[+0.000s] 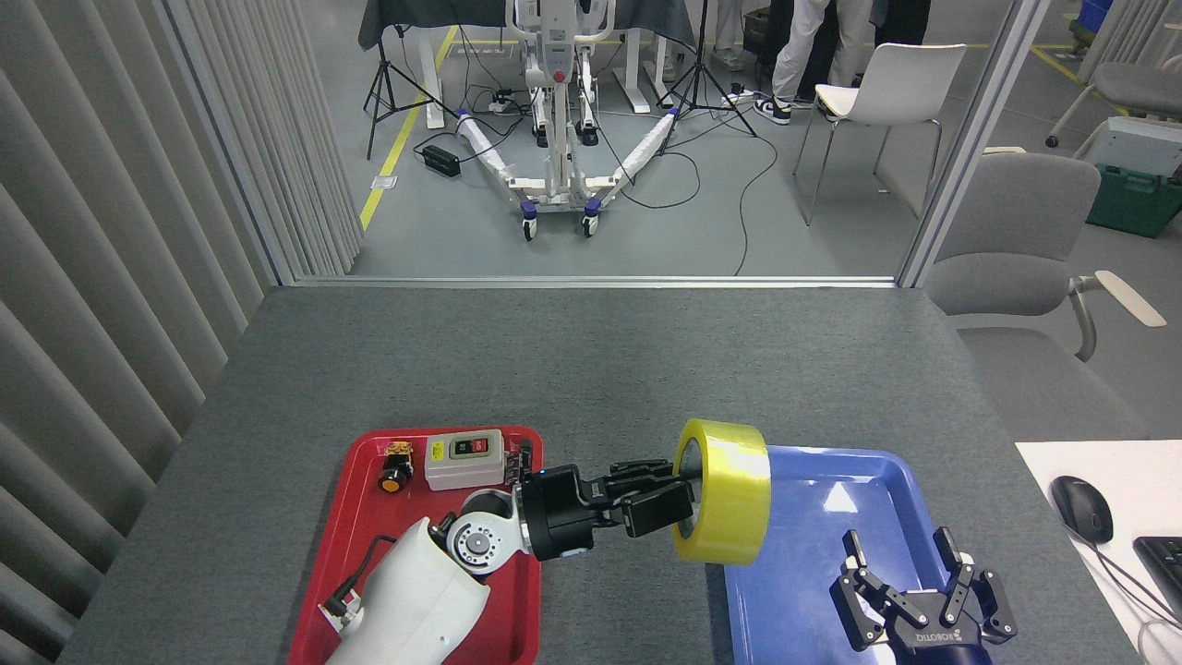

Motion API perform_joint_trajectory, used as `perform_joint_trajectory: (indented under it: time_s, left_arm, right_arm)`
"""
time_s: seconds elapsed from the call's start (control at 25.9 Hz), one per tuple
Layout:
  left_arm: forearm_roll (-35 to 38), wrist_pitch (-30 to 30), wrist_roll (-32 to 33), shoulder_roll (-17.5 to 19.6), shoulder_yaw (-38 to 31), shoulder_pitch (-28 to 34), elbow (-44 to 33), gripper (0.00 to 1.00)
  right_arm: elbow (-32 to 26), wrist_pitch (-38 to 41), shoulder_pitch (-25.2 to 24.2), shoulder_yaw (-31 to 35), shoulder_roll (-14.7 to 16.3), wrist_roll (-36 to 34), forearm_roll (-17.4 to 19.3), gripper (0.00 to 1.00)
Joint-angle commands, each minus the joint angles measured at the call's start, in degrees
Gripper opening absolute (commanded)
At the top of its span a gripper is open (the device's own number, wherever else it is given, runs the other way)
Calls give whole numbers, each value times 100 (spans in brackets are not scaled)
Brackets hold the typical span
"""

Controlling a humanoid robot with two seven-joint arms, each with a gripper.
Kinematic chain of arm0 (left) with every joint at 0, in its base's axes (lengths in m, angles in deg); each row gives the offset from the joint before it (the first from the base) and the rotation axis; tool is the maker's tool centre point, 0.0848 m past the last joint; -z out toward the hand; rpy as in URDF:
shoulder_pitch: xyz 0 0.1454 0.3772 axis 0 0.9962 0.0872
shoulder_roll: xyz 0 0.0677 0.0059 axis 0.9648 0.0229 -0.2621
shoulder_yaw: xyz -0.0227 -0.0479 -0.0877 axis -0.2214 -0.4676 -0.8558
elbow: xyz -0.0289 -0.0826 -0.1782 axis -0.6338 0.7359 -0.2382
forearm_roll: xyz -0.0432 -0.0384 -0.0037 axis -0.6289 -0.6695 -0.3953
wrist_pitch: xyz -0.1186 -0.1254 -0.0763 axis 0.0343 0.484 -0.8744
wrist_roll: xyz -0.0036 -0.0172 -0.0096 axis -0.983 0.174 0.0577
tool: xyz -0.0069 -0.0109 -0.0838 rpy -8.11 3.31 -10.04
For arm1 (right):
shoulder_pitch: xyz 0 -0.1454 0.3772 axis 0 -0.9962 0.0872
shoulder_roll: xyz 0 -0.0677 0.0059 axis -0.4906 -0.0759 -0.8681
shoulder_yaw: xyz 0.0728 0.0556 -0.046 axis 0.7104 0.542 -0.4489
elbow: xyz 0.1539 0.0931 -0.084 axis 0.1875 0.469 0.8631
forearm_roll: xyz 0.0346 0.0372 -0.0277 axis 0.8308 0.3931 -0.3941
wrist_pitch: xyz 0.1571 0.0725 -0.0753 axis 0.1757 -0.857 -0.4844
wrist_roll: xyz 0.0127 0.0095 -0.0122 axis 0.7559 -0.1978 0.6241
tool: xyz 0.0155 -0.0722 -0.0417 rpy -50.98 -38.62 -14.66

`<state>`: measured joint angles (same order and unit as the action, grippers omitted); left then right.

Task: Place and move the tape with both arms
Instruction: 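Lift the tape roll with the left gripper and carry it over the blue tray, then bring the right gripper up to the tape and lower it into the blue tray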

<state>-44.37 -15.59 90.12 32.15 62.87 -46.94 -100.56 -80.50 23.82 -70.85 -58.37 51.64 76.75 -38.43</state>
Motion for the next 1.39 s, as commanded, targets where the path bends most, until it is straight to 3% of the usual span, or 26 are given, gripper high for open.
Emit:
perform_joint_trajectory:
  time_s: [0.0,0.19,0.43,0.73,1.16,1.35]
  left_arm:
    - [-125,-79,1,-163,145,39,321,0]
    - [-107,-79,1,-225,119,39,857,0]
    - [-107,-79,10,-251,101,30,1130,0]
    - [-116,-79,1,-330,110,30,1253,0]
    - [-98,-79,1,-383,145,48,1288,0]
    - [-98,-79,1,-401,145,66,1297,0]
  right_arm:
    - [0,436,-23,72,0,-152,-3,100]
    - [0,1657,-120,414,71,-328,-12,100]
    - [-9,3890,-269,1030,211,-618,-12,100]
    - [-18,3890,-269,1407,308,-601,5,100]
    - [-211,3890,-269,792,449,-557,14,100]
    - [-536,3890,-603,757,589,-566,155,100]
